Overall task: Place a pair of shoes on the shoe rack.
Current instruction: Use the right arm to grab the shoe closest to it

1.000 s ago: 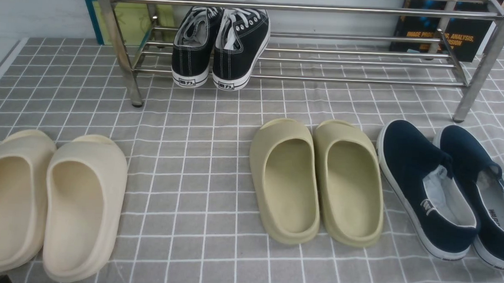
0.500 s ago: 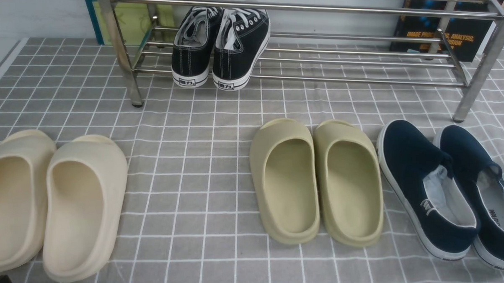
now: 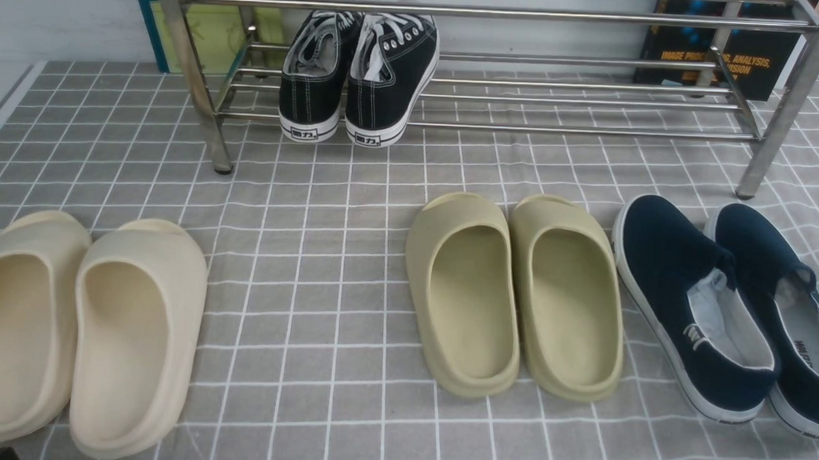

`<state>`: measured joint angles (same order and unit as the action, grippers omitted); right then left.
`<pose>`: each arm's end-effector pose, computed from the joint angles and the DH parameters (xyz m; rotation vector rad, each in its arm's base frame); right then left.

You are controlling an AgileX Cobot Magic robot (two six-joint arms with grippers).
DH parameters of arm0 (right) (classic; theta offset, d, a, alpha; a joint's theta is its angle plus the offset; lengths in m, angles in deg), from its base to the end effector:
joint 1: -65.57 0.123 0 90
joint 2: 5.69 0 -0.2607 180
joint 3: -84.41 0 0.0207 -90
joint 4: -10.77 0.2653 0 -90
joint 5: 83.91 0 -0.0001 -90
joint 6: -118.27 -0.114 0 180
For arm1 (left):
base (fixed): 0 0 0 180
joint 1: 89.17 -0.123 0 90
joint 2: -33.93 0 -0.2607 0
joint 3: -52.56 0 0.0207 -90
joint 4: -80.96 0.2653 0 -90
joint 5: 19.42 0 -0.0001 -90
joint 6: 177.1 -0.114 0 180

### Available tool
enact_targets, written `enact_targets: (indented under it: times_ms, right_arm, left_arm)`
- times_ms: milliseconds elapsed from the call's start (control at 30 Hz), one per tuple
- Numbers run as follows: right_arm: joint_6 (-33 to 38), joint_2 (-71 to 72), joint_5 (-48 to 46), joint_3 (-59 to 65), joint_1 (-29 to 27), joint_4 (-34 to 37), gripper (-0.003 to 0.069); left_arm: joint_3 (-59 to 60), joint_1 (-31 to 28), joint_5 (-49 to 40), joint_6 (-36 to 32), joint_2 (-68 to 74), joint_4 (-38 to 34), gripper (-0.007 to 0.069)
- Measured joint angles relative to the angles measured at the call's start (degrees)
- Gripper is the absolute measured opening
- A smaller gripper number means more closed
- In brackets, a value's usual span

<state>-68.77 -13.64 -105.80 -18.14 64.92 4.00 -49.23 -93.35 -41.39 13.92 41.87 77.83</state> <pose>0.1133 -0.0063 0.1673 0.0532 1.8693 -0.0399 0.1133 0.0059 0.1620 -0.2833 1.8673 -0.1356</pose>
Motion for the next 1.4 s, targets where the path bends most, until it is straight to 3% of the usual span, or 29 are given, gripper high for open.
enact_targets:
  times_ms: [267,433,567,700,800,1100,1200,1333,1400]
  right_arm:
    - [0.0,0.0,0.0,0.0,0.0,0.9,0.0239]
    - [0.0,0.0,0.0,0.0,0.0,6.4,0.0239]
    - [-2.8,0.0,0.0,0.0,0.0,20.0,0.0239]
    - [-11.8,0.0,-0.2,0.4,0.0,38.7,0.0239]
    - [-14.2,0.0,1.2,0.5,0.0,47.1,0.0239]
    - [-14.8,0.0,8.6,0.5,0.0,48.0,0.0239]
    - [-11.8,0.0,9.1,0.5,0.0,47.6,0.0239]
    - [-2.8,0.0,7.5,-1.7,0.0,47.1,0.0233]
    - [5.8,-1.6,6.7,-7.0,0.0,46.3,0.0178]
  left_arm:
    - [0.0,0.0,0.0,0.0,0.0,0.0,0.0017]
    - [0.0,0.0,0.0,0.0,0.0,-0.1,0.0017]
    - [0.0,0.0,0.0,0.0,0.0,-0.1,0.002]
    - [0.0,0.0,0.0,0.0,0.0,-0.1,0.0023]
    - [0.0,0.0,0.0,0.0,0.0,-0.1,0.0027]
    - [0.0,0.0,0.0,0.0,0.0,-0.1,0.0036]
    - [0.0,0.0,0.0,0.0,0.0,-0.1,0.0039]
    - [0.0,0.0,0.0,0.0,0.0,-0.1,0.0039]
    - [0.0,0.0,0.0,0.0,0.0,-0.1,0.0043]
